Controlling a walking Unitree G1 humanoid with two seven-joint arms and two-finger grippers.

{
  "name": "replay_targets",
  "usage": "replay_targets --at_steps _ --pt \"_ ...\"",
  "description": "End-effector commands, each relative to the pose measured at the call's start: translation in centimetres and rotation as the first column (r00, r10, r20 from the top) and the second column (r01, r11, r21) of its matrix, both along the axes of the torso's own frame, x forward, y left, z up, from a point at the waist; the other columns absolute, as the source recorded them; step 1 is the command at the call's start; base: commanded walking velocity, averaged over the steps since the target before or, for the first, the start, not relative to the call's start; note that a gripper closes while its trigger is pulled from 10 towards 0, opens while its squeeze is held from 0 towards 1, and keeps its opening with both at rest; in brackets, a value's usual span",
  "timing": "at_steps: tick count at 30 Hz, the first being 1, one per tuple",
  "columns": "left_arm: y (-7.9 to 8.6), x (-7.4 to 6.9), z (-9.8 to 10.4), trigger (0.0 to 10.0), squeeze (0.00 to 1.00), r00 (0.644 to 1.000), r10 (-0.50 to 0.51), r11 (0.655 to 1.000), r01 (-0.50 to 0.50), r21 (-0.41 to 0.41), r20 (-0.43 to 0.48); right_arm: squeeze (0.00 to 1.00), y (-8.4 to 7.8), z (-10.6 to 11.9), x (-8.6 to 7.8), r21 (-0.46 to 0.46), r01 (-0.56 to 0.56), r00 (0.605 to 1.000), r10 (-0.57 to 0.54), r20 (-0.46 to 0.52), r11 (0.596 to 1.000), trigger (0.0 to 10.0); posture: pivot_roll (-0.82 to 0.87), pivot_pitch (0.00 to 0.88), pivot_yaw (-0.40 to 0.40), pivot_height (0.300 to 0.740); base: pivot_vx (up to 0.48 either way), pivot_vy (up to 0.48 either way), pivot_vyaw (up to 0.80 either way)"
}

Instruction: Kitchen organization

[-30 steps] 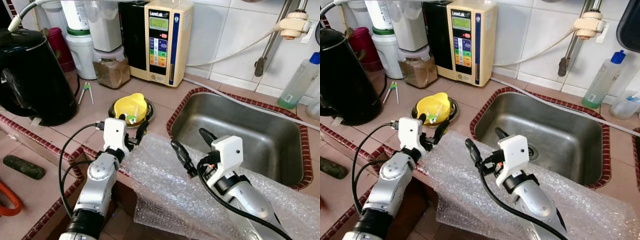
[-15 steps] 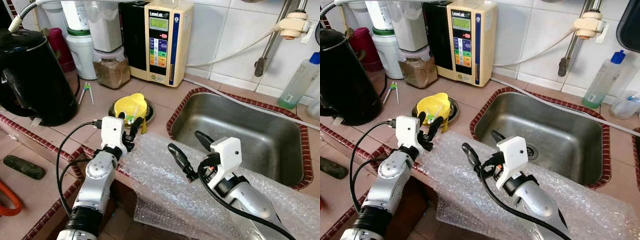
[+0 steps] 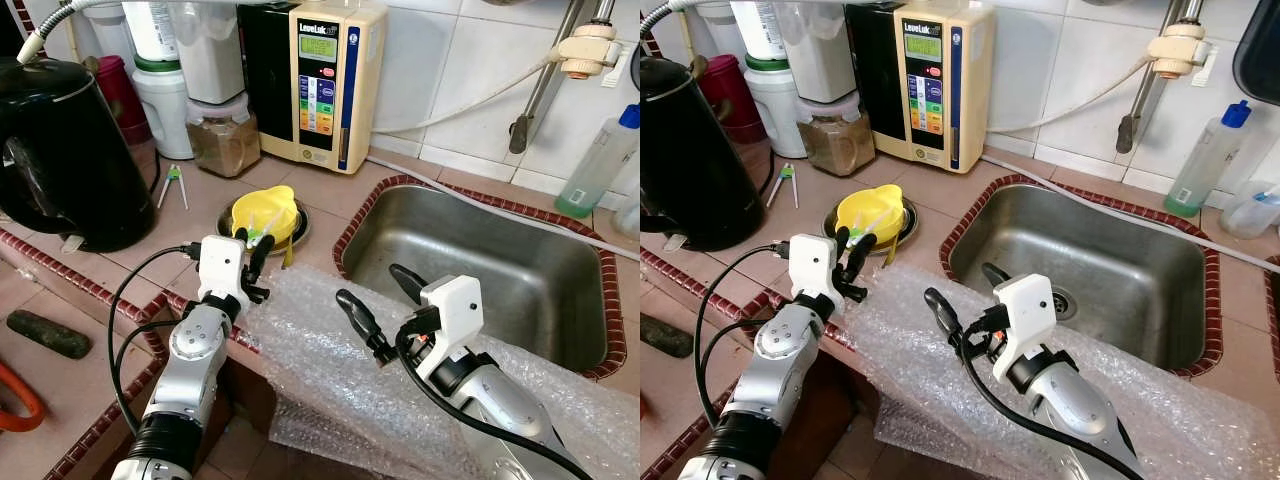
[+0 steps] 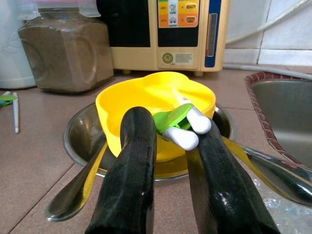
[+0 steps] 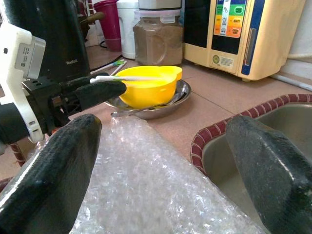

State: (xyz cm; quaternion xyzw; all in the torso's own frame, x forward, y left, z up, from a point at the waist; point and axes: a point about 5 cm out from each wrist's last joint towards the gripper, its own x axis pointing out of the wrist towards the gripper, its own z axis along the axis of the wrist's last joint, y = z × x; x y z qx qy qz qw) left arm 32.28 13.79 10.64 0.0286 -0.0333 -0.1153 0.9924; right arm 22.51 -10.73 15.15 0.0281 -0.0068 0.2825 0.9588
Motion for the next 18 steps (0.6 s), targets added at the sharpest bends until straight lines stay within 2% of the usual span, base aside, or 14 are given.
replay_targets --at_steps 1,9,13,18 --pt "0.1 0.2 0.4 0.0 0.0 1.0 0.006 1.0 -0.007 0.016 0.025 0.0 0.1 0.4 -0.2 -0.005 -0.011 1.0 0.011 0.016 1.0 10.0 -0.1 0.0 0.02 0.74 0.0 0.0 0.0" --pt "0.6 -0.2 1.0 0.0 0.0 0.995 0.04 0.999 -0.042 0.023 0.089 0.0 0.1 0.4 -0.1 -0.011 -0.014 1.0 0.014 0.017 1.0 10.0 -0.09 0.0 0.015 0.74 0.0 0.0 0.0" --pt "0.5 -0.9 3.1 0.0 0.0 0.975 0.007 0.999 -0.016 0.036 0.222 0.0 0.1 0.4 -0.1 -0.013 -0.013 1.0 0.014 0.018 1.0 10.0 -0.09 0.0 0.015 0.74 0.0 0.0 0.0" --pt "0.0 -1.3 4.8 0.0 0.0 0.959 -0.04 0.999 0.038 0.012 0.281 0.0 0.0 0.4 0.0 -0.011 -0.011 1.0 0.011 0.017 1.0 10.0 -0.09 0.0 0.007 0.74 0.0 0.0 0.0"
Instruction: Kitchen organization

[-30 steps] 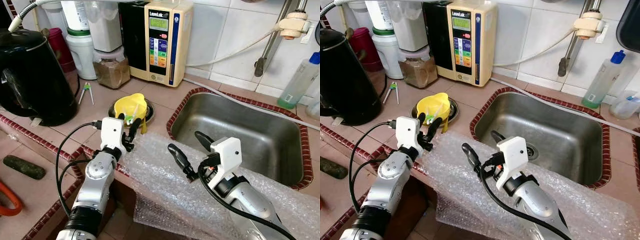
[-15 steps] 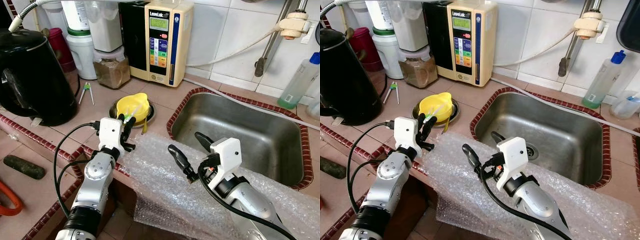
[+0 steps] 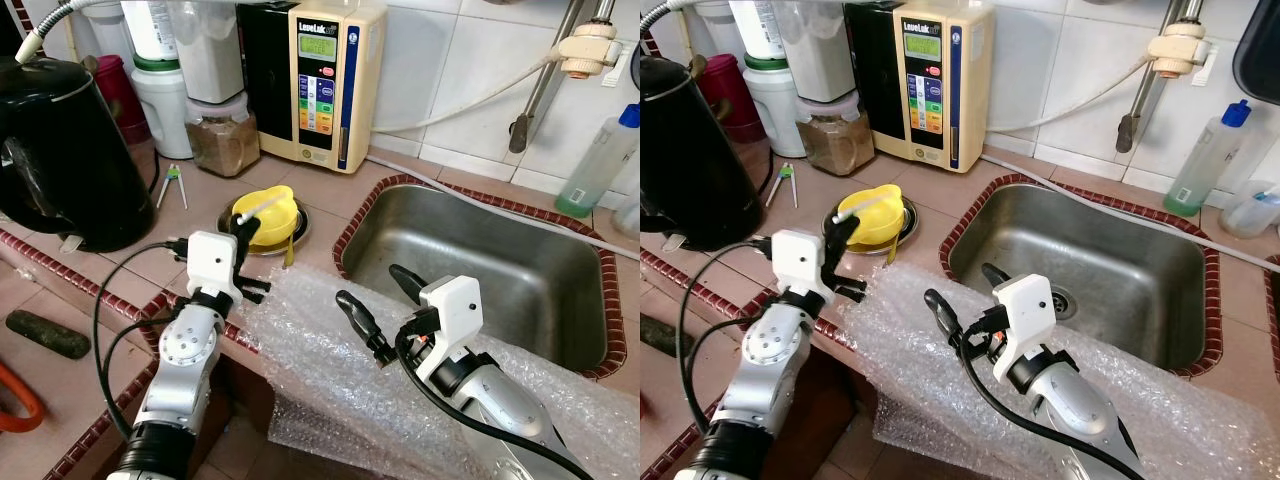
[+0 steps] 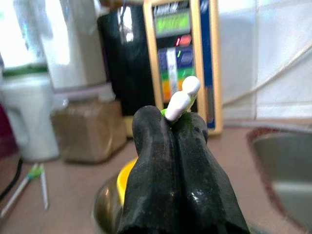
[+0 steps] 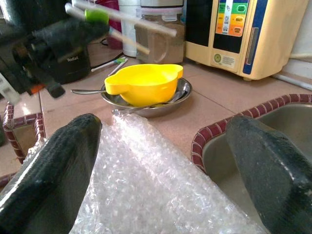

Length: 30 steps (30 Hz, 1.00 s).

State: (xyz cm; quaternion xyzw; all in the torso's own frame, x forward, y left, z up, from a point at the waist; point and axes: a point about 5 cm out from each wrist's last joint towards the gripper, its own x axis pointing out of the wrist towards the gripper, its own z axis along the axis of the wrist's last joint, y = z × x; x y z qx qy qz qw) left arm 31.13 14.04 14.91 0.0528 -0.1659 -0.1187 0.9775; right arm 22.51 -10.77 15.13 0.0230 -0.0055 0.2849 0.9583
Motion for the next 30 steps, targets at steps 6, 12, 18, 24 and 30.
replay_targets --at_steps 6,12,18,24,30 --pt "-0.1 0.2 1.4 0.0 0.0 0.999 -0.029 0.999 0.03 -0.022 0.032 0.0 0.0 0.3 0.2 0.002 0.002 1.0 -0.002 0.019 1.0 10.0 -0.09 0.0 0.007 0.74 0.0 0.0 0.0" --pt "-3.1 -0.6 1.0 0.0 0.0 0.958 -0.278 0.947 0.26 0.189 0.075 0.0 -2.1 2.8 2.1 0.366 0.15 0.989 -0.146 -0.039 0.918 10.0 -0.09 0.0 0.014 0.74 0.0 0.0 0.0" --pt "-5.3 -1.0 1.3 0.0 0.0 0.906 -0.409 0.891 0.371 0.262 0.109 0.0 -2.8 3.3 2.9 0.549 0.195 0.981 -0.157 -0.116 0.812 10.0 -0.09 0.0 0.014 0.74 0.0 0.0 0.0" --pt "-7.4 -1.7 1.2 0.0 0.0 0.838 -0.523 0.819 0.441 0.368 0.16 0.0 -2.0 3.7 4.1 0.756 0.214 0.967 -0.025 -0.253 0.619 10.0 -0.1 0.0 0.025 0.74 0.0 0.0 0.0" --pt "-9.2 -2.1 1.3 0.0 0.0 0.798 -0.569 0.795 0.471 0.382 0.199 0.0 -2.0 5.0 5.8 0.79 0.215 0.964 0.003 -0.265 0.575 10.0 -0.11 0.0 0.031 0.74 0.0 0.0 0.0"
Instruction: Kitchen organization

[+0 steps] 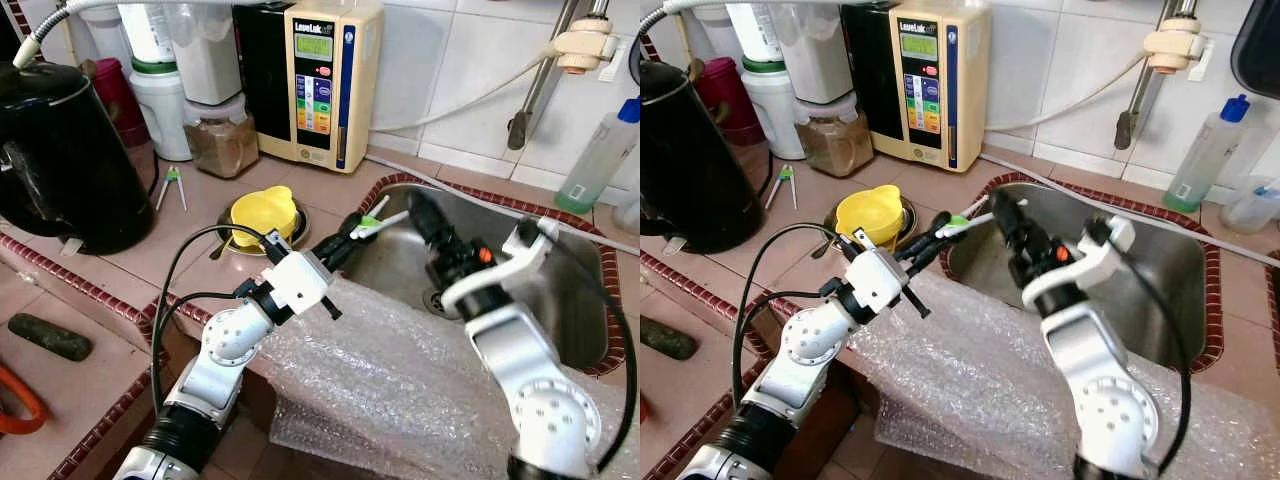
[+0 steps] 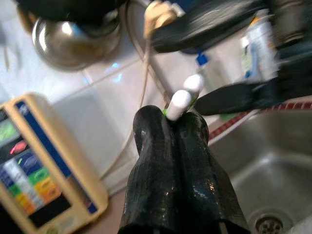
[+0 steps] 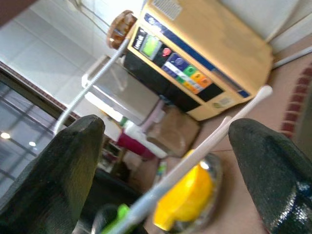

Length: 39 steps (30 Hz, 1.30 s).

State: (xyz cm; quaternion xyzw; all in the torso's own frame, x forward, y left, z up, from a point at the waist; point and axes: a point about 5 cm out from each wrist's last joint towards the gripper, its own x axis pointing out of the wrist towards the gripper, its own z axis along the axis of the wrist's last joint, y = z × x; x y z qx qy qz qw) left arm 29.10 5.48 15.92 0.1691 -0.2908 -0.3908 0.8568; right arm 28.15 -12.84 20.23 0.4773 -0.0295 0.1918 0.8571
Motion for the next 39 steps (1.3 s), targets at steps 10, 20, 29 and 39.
replay_targets --at_steps 10,20,29,39 --pt "-1.3 0.1 0.1 0.0 0.0 0.999 -0.025 1.0 0.025 0.0 0.048 0.0 1.4 0.2 0.9 0.092 -0.076 0.993 0.084 -0.081 0.993 0.0 -0.11 0.0 0.027 0.74 0.0 0.0 0.0" --pt "-1.4 0.2 -0.3 0.0 0.0 0.999 -0.015 1.0 0.015 -0.009 0.039 0.0 1.0 0.0 0.8 0.075 -0.084 0.99 0.091 -0.104 0.994 0.0 -0.11 0.0 0.024 0.74 0.0 0.0 0.0" --pt "-0.6 1.0 0.1 0.0 0.0 0.997 0.071 0.996 -0.069 -0.056 0.025 0.0 0.5 -0.3 0.6 -0.054 -0.066 0.994 0.061 -0.088 0.996 3.1 -0.11 0.0 0.022 0.74 0.0 0.0 0.0" --pt "3.3 3.6 -0.1 10.0 0.61 0.926 0.323 0.912 -0.36 -0.197 -0.194 0.0 1.4 -1.4 -0.5 -0.639 0.012 0.998 0.033 0.058 0.769 10.0 -0.1 0.0 0.018 0.74 0.0 0.0 0.0"
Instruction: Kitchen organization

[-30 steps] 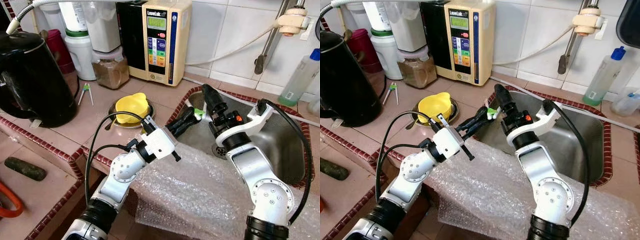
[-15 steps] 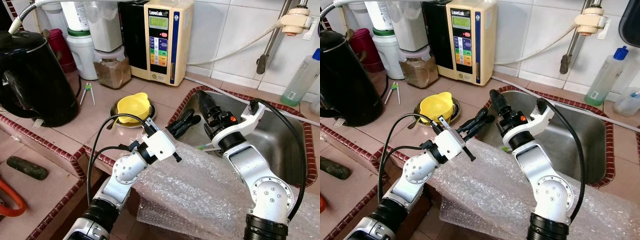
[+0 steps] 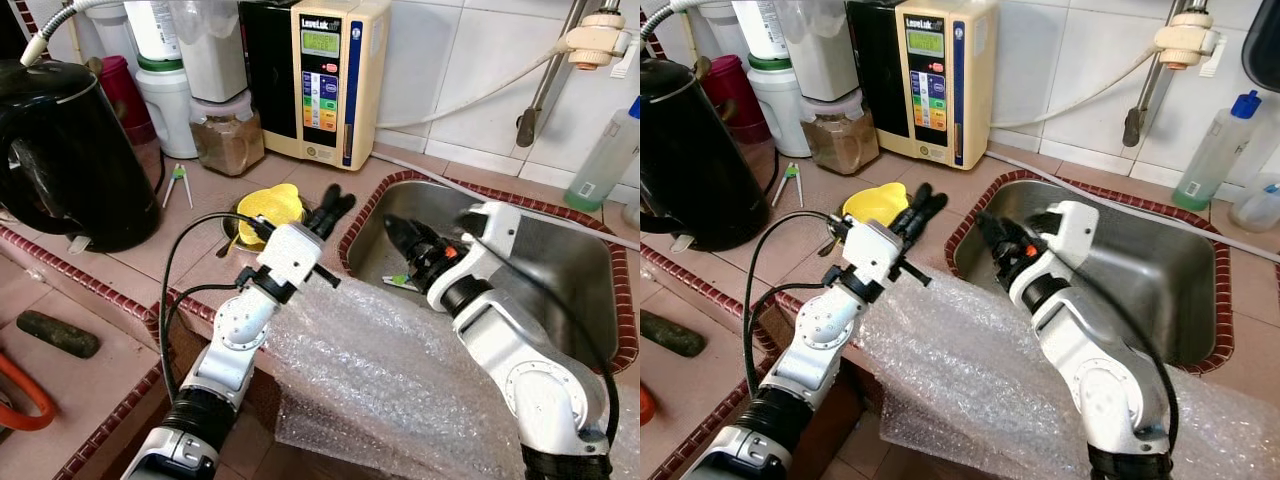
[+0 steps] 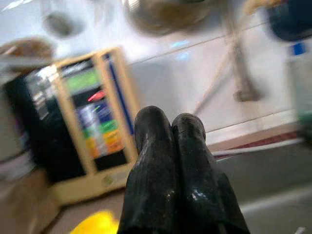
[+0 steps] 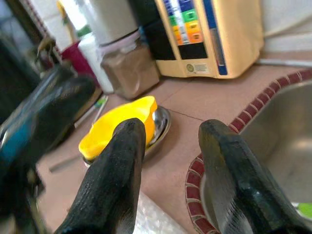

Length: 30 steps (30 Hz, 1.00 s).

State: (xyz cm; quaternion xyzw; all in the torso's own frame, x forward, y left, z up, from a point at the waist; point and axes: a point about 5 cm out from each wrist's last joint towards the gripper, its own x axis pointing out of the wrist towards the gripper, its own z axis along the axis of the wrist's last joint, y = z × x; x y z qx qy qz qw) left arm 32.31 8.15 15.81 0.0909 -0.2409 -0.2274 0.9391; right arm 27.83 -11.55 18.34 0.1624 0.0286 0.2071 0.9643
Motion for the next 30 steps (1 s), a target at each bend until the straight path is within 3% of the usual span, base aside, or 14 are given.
replay_targets --at_steps 1,6,14,16,22,27,30 --pt "1.5 0.8 -0.1 10.0 1.0 0.995 0.081 0.996 -0.083 -0.042 -0.056 1.0 0.3 0.4 -0.5 -0.06 -0.014 0.998 0.018 0.056 0.998 10.0 -0.11 0.0 0.021 0.74 0.0 0.0 0.0" --pt "4.1 2.4 -0.5 10.0 1.0 0.959 0.213 0.967 -0.234 -0.103 -0.185 1.0 1.1 0.3 -1.8 -0.182 -0.062 0.983 0.092 0.161 0.981 10.0 -0.11 0.0 0.022 0.74 0.0 0.0 0.0" --pt "5.4 4.4 -0.4 10.0 1.0 0.897 0.305 0.929 -0.354 -0.109 -0.32 1.0 1.1 0.2 -2.5 -0.255 -0.04 0.972 0.096 0.213 0.966 10.0 -0.12 0.0 0.034 0.74 0.0 0.0 0.0" --pt "5.8 5.1 -0.3 10.0 1.0 0.868 0.317 0.91 -0.392 -0.137 -0.383 1.0 1.0 0.1 -2.7 -0.28 -0.042 0.971 0.105 0.215 0.959 10.0 -0.13 0.0 0.039 0.74 0.0 0.0 0.0" --pt "6.2 6.0 -0.8 10.0 1.0 0.799 0.344 0.89 -0.445 -0.099 -0.494 1.0 1.4 -0.3 -3.3 -0.315 -0.069 0.965 0.143 0.218 0.947 10.0 -0.14 0.0 0.049 0.74 0.0 0.0 0.0" --pt "6.1 6.7 -0.4 10.0 1.0 0.775 0.327 0.889 -0.447 -0.103 -0.541 1.0 2.1 -0.5 -3.9 -0.318 -0.119 0.957 0.194 0.216 0.941 10.0 -0.14 0.0 0.054 0.74 0.0 0.0 0.0" --pt "6.2 6.9 -0.5 10.0 1.0 0.741 0.322 0.879 -0.465 -0.105 -0.59 1.0 2.3 -0.6 -4.1 -0.334 -0.132 0.954 0.211 0.214 0.933 10.0 -0.14 0.0 0.055 0.74 0.0 0.0 0.0"
